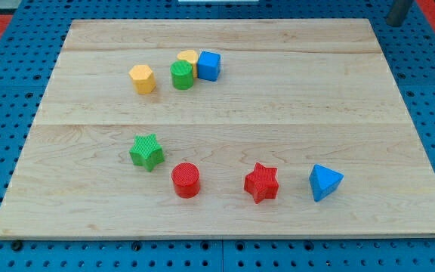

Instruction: Place the red star above the blue triangle

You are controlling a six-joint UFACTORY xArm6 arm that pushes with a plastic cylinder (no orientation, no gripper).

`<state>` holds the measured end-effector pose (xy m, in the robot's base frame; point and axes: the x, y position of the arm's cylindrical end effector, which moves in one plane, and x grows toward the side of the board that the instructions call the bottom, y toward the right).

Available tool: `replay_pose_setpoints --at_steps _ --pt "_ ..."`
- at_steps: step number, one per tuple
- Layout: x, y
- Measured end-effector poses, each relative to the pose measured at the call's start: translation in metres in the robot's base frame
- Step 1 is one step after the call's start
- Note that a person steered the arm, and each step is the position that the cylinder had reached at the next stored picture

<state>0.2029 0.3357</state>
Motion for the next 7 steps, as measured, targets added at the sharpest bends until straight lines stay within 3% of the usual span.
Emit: replay_pose_setpoints --at_steps 7 --pt "0.0009 -0.0045"
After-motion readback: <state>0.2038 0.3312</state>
